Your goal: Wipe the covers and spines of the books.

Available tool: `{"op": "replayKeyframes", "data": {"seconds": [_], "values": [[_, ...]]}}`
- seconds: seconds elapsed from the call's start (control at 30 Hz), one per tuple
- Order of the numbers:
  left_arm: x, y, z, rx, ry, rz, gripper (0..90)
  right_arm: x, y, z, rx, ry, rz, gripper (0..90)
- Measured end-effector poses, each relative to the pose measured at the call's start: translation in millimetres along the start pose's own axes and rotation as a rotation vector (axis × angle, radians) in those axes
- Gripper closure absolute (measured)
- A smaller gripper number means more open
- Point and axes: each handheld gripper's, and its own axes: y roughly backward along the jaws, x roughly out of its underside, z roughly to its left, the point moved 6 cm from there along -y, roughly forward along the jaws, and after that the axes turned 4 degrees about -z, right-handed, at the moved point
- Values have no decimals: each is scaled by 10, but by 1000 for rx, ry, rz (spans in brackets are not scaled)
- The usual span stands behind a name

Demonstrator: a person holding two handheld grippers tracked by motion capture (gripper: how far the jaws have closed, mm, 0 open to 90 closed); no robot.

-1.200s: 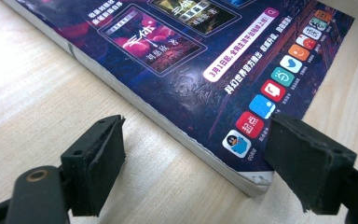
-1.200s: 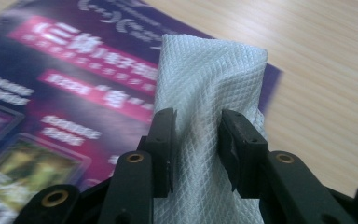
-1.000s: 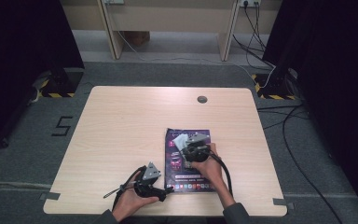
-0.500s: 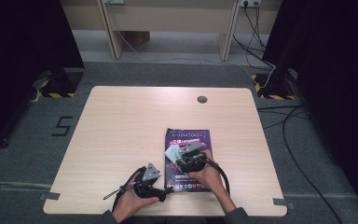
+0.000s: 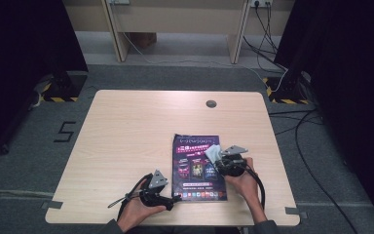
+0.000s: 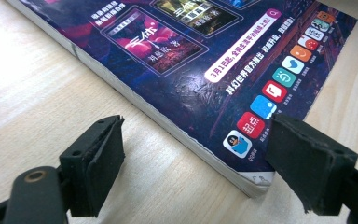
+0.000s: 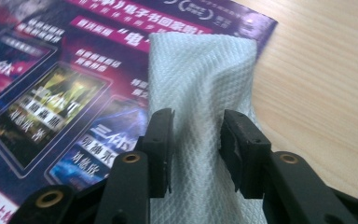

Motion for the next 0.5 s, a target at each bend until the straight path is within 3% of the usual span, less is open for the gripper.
{"op": "replayKeyframes", "data": {"seconds": [0.1,0.17,0.2,0.23,0.3,0.43,0.5], "values": [[-6,26,-15,-10,-29,-2,207,9,26,122,-29,19,8,647],[-13,37,-18,14,-19,-1,224,26,43,252,-76,20,-2,646],[-15,48,-15,32,-7,4,242,27,49,321,-86,29,-3,646],[-40,86,2,49,31,-9,238,24,52,374,-95,41,0,645],[-125,196,58,56,72,-71,238,8,46,497,-113,70,1,644],[-171,479,286,24,92,-97,230,-14,36,664,-150,88,2,642],[-157,519,335,16,100,-101,228,-15,37,718,-160,96,-2,642]]}}
